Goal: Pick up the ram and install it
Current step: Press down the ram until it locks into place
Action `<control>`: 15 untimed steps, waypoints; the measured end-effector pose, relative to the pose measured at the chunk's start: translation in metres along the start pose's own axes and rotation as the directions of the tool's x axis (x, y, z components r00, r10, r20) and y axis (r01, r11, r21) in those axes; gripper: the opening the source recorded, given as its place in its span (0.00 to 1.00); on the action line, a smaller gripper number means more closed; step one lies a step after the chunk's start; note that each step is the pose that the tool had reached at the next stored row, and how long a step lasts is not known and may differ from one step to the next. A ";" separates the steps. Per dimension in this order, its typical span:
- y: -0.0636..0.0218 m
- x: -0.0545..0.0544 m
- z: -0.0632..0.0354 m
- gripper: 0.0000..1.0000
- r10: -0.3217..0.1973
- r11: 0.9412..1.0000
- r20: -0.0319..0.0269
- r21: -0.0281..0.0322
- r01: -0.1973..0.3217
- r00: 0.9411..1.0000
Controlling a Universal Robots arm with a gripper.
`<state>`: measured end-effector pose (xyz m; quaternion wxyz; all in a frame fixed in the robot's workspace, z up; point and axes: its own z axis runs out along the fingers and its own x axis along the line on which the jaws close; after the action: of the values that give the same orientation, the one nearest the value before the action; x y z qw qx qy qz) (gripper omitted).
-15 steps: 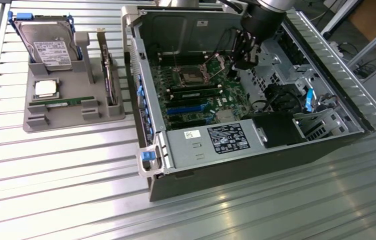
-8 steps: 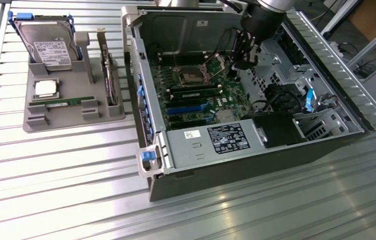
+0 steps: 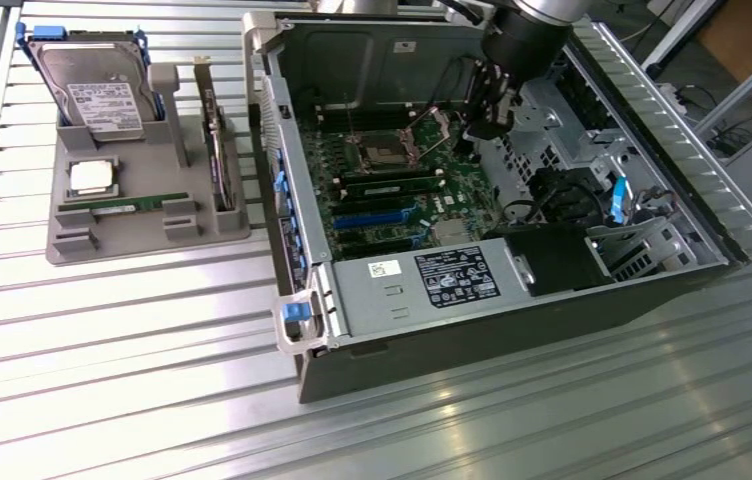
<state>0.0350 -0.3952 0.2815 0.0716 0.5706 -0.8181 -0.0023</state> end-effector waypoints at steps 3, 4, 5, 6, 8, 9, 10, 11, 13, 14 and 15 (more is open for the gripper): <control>0.0000 0.000 0.0001 0.10 0.009 1.000 0.000 -0.001 -0.009 1.000; -0.0001 0.000 0.0002 0.10 0.014 1.000 0.001 -0.002 -0.014 1.000; -0.0001 0.000 0.0003 0.10 0.022 1.000 0.001 -0.002 -0.022 1.000; -0.0001 0.000 0.0004 0.10 0.029 1.000 0.002 -0.003 -0.029 1.000; -0.0002 0.000 0.0006 0.10 0.039 0.999 0.002 -0.004 -0.039 0.999; -0.0002 0.000 0.0006 0.10 0.042 0.999 0.002 -0.005 -0.042 0.999; -0.0002 0.000 0.0007 0.10 0.046 0.999 0.003 -0.005 -0.046 0.999; -0.0002 0.000 0.0007 0.10 0.050 0.999 0.003 -0.005 -0.050 0.999; -0.0003 0.000 0.0008 0.10 0.055 0.998 0.003 -0.006 -0.055 0.998; -0.0003 0.000 0.0008 0.10 0.058 0.998 0.003 -0.006 -0.058 0.998; -0.0003 0.000 0.0009 0.10 0.061 0.998 0.004 -0.007 -0.061 0.998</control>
<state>0.0352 -0.3952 0.2806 0.0720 0.5452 -0.8352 -0.0039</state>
